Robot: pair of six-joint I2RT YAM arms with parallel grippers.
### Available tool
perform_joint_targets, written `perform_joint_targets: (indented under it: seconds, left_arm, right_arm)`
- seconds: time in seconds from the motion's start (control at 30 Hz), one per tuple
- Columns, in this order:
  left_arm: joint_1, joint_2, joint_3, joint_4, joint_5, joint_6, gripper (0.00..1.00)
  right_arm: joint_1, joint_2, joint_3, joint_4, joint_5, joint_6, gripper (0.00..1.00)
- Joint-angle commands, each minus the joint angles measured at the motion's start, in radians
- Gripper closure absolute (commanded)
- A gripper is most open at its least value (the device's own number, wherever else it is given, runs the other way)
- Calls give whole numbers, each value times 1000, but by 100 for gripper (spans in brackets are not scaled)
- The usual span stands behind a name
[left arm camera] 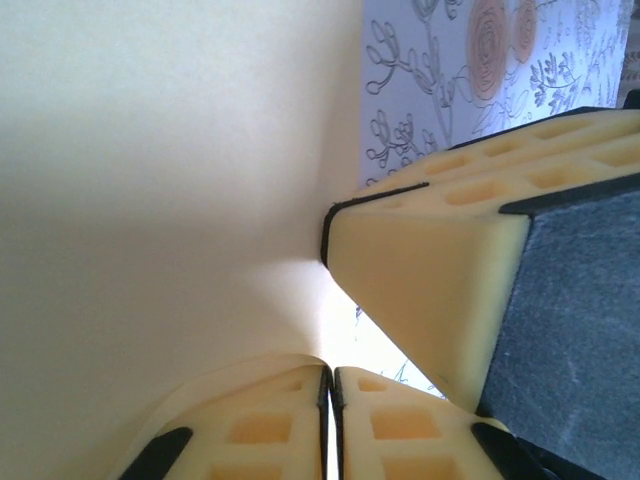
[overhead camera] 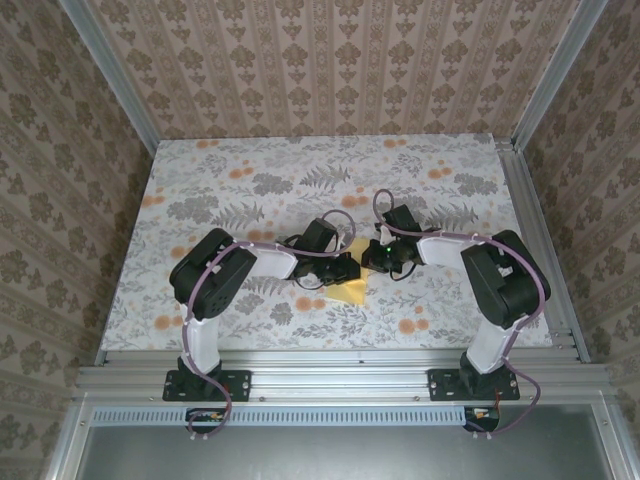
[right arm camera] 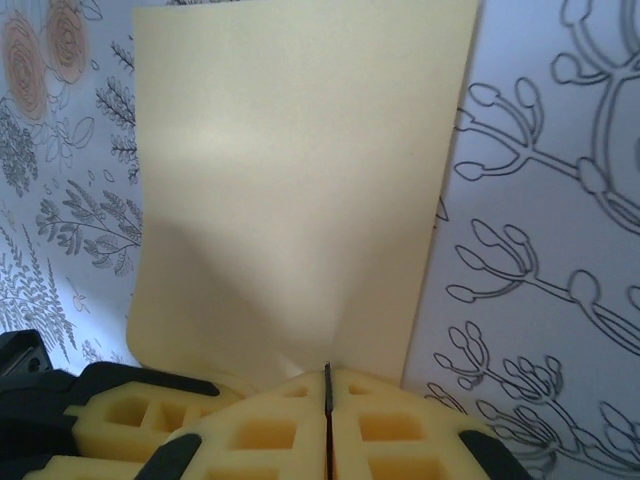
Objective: Fold a paper plane with a square sheet of paper (pick it up from the middle)
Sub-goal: Fold the triangle a second time at the center of the table.
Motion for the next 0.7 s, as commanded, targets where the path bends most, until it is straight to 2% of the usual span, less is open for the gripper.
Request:
perform_joint_targets:
  seconds: [0.0, 0.13, 0.33, 0.57, 0.67]
  left_arm:
    - [-11, 39, -9, 64, -26, 27, 84]
    - [-12, 33, -24, 124, -8, 15, 76]
    - [-11, 7, -46, 172, 3, 25, 71]
    - [-10, -17, -79, 220, 12, 34, 70]
    - [-11, -25, -87, 235, 16, 35, 73]
  right_arm:
    - [8, -56, -25, -12, -60, -9, 89]
    - [-3, -61, -57, 36, -102, 4, 88]
    - [-18, -58, -92, 96, -140, 36, 88]
    - [-35, -57, -115, 122, -159, 49, 87]
    - [-44, -68, -125, 115, -160, 46, 86]
